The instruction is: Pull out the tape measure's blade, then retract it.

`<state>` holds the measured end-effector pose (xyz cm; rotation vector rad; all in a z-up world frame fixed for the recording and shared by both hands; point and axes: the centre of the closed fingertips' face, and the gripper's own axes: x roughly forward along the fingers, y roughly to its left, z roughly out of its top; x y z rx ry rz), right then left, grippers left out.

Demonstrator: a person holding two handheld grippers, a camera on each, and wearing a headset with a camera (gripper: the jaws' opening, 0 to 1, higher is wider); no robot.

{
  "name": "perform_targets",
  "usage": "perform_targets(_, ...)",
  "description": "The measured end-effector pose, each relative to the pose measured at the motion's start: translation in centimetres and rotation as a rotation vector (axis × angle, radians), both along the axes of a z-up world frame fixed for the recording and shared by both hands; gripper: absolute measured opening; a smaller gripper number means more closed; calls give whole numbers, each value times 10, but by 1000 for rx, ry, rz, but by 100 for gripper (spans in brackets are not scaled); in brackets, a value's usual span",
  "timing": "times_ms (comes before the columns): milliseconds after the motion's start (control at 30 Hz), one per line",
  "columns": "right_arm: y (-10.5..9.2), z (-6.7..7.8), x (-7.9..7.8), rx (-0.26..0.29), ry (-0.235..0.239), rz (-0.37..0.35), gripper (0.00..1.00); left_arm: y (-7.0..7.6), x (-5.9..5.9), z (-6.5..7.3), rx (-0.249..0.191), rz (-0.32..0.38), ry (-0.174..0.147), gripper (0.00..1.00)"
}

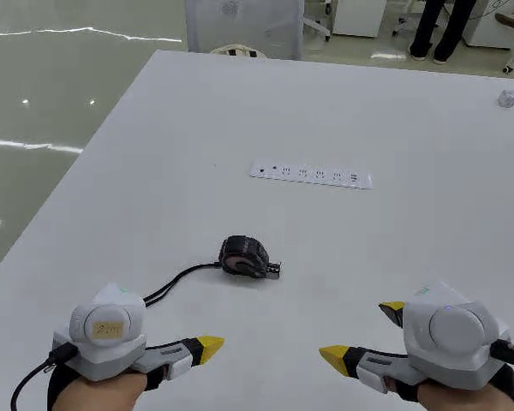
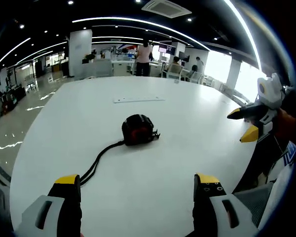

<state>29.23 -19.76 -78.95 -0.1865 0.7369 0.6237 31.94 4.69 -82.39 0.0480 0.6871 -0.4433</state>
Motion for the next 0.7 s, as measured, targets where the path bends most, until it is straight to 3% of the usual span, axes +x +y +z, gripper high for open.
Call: perform_targets(700,-16,11,-31,-6,50,-22,79,20,-29,14,7,-19,33,99)
